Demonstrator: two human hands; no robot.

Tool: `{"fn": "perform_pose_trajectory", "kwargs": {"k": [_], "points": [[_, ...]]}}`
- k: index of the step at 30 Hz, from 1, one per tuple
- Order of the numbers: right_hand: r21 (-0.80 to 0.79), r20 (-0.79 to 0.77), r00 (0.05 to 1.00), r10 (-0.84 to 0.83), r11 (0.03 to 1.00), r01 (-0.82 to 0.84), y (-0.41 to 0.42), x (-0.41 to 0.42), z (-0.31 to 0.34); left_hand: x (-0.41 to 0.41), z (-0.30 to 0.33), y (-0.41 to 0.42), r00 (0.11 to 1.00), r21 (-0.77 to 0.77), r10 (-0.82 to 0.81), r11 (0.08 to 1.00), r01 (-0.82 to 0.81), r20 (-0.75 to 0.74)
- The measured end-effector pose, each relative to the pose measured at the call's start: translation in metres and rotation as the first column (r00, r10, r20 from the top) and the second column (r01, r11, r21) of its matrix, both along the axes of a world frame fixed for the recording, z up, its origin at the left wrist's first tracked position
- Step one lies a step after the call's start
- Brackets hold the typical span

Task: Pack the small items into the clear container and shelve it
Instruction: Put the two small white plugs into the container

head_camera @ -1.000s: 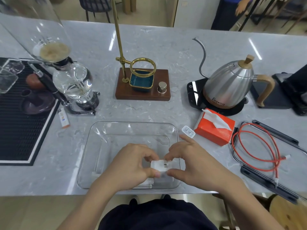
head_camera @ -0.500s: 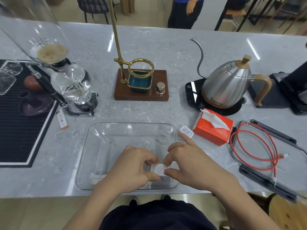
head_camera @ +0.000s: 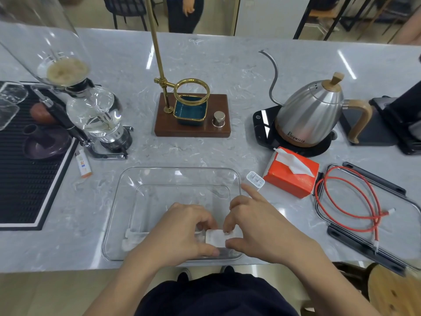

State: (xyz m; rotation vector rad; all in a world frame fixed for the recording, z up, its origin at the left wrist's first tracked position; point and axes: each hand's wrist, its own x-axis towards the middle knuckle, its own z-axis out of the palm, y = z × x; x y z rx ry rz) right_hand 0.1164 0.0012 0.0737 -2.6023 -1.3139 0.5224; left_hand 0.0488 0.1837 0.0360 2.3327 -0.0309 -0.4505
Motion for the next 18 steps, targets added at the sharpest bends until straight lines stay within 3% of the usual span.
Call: {"fn": "perform_pose_trajectory", "kwargs": {"k": [18], "points": [[0.046, -0.035, 0.999, 0.006, 0.999, -0.004, -0.0047, 0.0002, 0.0028, -0.0022, 0.0027, 0.0059, 0.998, -0.108, -0.054, 0.993, 0.049, -0.042]]}}
